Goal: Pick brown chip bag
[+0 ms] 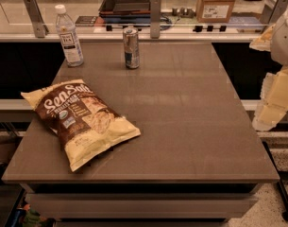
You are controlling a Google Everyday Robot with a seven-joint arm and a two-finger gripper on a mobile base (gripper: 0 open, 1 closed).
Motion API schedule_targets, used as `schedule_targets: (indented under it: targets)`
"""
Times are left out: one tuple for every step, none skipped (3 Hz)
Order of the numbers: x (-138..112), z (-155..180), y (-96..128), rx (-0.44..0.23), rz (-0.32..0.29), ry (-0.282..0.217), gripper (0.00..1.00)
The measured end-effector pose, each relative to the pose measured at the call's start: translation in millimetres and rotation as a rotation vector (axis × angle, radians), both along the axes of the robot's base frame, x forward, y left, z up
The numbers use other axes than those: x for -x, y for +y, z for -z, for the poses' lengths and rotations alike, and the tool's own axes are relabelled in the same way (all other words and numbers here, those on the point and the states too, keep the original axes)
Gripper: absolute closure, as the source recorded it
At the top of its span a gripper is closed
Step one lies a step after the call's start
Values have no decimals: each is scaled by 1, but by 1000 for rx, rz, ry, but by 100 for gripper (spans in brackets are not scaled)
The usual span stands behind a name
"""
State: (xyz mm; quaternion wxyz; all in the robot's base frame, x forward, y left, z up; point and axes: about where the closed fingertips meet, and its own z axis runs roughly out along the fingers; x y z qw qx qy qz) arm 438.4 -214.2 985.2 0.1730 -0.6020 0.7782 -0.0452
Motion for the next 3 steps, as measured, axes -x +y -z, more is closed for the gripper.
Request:
schedule_targets:
  targets:
    - [0,0,0,0,0,0,0]
    - [-1,-3,2,-20,3,-13,0]
    - [-5,-2,15,-105,-2,-31,0]
